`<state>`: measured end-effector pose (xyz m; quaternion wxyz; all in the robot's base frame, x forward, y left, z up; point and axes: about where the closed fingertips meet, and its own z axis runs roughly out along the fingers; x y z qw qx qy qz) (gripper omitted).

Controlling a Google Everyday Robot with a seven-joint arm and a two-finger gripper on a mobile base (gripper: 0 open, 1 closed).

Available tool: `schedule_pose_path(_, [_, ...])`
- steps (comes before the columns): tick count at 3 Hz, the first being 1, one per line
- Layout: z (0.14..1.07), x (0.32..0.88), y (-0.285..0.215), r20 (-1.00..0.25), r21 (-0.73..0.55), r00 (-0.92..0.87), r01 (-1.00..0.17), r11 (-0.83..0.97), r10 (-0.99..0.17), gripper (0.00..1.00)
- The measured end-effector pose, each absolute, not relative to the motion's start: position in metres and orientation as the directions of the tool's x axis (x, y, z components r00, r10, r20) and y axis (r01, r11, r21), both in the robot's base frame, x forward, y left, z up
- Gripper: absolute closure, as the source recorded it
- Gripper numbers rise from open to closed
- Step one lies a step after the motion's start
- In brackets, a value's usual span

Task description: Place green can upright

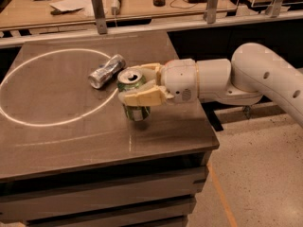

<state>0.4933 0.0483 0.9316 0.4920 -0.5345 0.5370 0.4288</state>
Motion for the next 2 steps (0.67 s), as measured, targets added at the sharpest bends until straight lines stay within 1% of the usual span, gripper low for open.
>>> schedule_pose_path(1, [0.9240,0.4928,0.0433,-0.998,-0.051,0.049,-0.997,0.057,-0.046,0.84])
schedule_pose_path(2, [0.9197,0.4914,0.0384,-0.998,-0.066,0.065,-0.997,0.050,-0.023,0.51])
